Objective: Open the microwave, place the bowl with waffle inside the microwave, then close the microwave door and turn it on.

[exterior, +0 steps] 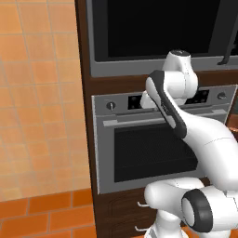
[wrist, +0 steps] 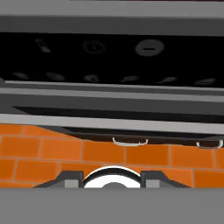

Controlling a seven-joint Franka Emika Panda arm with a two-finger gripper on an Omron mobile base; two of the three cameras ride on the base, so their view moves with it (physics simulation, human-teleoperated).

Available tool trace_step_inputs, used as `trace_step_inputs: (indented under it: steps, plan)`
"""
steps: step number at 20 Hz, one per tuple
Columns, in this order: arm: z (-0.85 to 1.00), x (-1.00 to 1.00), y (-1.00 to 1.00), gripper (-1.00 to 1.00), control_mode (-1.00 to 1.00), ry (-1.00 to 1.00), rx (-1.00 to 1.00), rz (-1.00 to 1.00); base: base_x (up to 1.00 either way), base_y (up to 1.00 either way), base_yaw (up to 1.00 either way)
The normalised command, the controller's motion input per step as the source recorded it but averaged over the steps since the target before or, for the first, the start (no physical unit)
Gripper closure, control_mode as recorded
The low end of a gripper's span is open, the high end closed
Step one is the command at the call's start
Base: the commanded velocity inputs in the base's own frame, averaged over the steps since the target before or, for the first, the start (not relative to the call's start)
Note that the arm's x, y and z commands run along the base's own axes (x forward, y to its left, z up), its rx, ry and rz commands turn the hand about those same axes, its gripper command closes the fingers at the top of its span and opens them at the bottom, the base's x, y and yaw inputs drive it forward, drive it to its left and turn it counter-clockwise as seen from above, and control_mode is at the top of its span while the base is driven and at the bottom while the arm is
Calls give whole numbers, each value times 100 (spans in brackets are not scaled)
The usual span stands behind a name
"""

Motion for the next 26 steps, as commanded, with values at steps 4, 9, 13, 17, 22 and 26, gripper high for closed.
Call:
trace_step_inputs:
  steps: [4,9,13,17,22,26]
  plan:
    - [-1,-9,-27,-100,-100,-1,8,-1,0,0,0]
    - [1,-17,-57,-100,-100,2,39,-19,0,0,0]
    - [21,-29,-74,-100,-100,-17,66,-25,0,0,0]
    - [20,-10,-38,-100,-100,-16,78,-34,0,0,0]
    - [32,0,-25,-100,-100,-12,81,-37,0,0,0]
    - [35,0,-46,-100,-100,0,79,-33,0,0,0]
